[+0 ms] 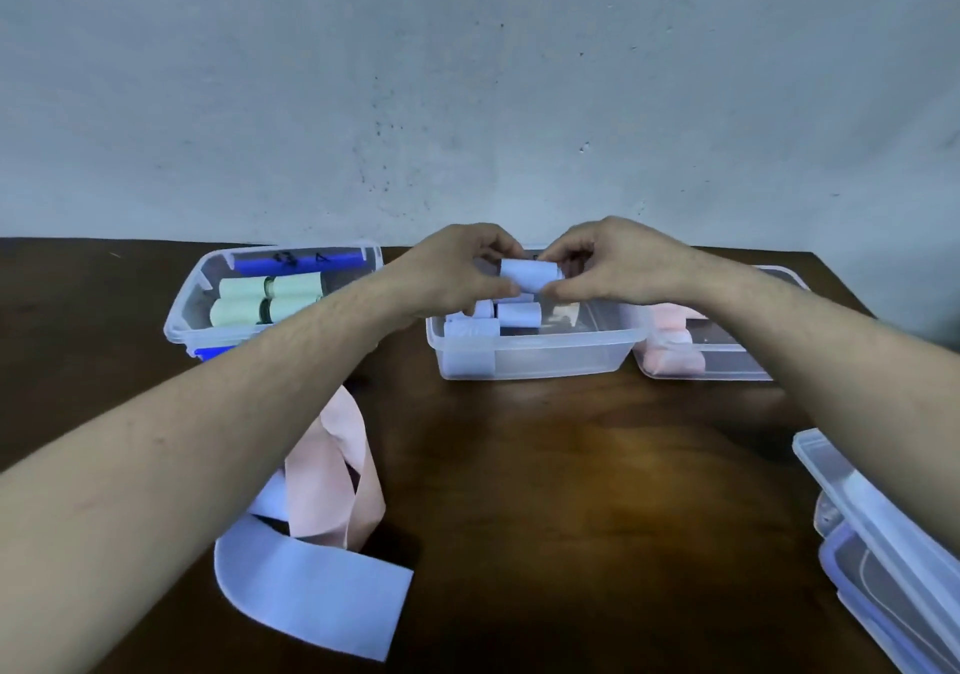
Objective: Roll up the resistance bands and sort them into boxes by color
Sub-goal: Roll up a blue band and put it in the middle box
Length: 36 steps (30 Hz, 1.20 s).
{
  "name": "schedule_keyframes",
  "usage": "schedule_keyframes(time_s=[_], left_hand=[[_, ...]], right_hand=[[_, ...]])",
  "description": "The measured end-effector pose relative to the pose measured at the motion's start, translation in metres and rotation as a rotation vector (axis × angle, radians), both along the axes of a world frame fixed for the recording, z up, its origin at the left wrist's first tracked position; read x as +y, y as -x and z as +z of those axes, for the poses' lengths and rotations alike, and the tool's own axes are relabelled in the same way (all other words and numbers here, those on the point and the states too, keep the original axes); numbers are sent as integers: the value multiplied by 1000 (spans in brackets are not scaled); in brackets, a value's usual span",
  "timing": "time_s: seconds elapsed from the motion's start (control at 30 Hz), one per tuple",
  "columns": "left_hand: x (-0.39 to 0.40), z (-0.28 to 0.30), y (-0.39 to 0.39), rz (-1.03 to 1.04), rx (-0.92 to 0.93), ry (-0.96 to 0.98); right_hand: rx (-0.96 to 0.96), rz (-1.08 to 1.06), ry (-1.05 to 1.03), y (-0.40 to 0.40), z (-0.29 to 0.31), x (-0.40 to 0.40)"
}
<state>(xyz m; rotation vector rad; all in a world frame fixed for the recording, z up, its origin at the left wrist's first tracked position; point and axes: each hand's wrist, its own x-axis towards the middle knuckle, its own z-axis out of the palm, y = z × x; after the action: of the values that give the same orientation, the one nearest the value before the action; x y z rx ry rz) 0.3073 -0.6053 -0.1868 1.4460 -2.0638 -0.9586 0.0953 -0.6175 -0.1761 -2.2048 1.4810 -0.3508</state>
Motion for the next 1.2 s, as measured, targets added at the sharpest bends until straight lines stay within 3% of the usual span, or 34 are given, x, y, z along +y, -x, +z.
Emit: schedule_keyframes(time_s=[0.2, 0.43, 0.57, 0.97, 1.2], left_hand=[[-19, 1, -8, -4, -58, 5], [-45, -26, -2, -223, -570, 196], [-58, -33, 3, -312, -740, 228], [-63, -43, 7, -381, -889, 333], [-65, -47, 9, -361, -864, 332]], right_hand=[[104, 3, -38, 5, -6, -17], [260, 70, -231, 3, -26, -21], [289, 71, -255, -5, -34, -25], [286, 8, -214, -11, -56, -33], [276, 23, -185, -16, -62, -34]])
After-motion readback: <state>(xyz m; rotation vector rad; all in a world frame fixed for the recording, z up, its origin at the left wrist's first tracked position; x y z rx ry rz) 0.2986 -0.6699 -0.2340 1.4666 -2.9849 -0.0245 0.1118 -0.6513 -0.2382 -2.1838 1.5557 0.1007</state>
